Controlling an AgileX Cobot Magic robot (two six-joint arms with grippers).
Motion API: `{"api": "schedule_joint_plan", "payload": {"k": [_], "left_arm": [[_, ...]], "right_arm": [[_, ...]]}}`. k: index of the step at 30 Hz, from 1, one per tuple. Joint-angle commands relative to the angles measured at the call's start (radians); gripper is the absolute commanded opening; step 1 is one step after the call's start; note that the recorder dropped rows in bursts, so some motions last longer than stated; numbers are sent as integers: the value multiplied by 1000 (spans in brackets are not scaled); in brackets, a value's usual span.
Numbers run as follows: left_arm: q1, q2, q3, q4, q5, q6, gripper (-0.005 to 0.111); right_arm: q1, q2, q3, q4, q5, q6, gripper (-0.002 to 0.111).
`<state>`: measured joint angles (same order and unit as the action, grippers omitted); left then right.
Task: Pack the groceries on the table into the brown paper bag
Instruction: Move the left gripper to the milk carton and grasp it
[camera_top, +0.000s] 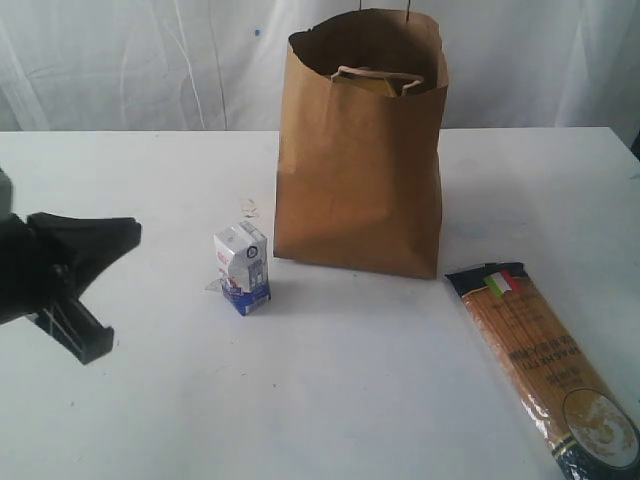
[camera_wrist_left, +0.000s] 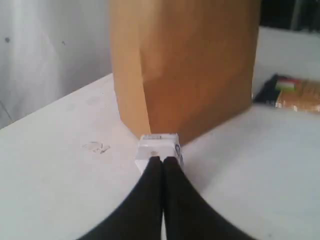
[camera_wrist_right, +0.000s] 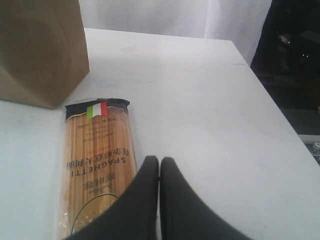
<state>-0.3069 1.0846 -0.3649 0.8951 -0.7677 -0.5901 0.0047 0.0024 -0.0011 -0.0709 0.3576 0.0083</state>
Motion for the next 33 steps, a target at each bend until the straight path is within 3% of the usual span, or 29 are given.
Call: {"api": "schedule_joint_plan", "payload": {"k": [1, 3, 5, 12, 14, 21, 27, 33], "left_arm": [[-45, 115, -65, -16, 50, 242, 0], [-45, 149, -78, -12, 27, 260, 2], [-45, 188, -91, -12, -5, 271, 12], [-45, 325, -97, -115, -36, 271, 85], [-45, 350, -97, -188, -81, 258, 93], [-45, 467, -150, -199, -129, 217, 94], [-45, 616, -296, -199, -129, 226, 94], [-45, 719, -372, -95, -144, 162, 94]], "right_arm": [[-5, -2, 1, -4, -15, -8, 0], [-5, -2, 1, -4, -15, -8, 0], [-5, -2, 1, -4, -15, -8, 0], [-5, -2, 1, -4, -15, -8, 0], [-5, -2, 1, -4, -15, -8, 0], [-5, -2, 1, -4, -15, -8, 0], [-5, -2, 1, -4, -15, -8, 0], [-5, -2, 1, -4, -15, -8, 0]]}}
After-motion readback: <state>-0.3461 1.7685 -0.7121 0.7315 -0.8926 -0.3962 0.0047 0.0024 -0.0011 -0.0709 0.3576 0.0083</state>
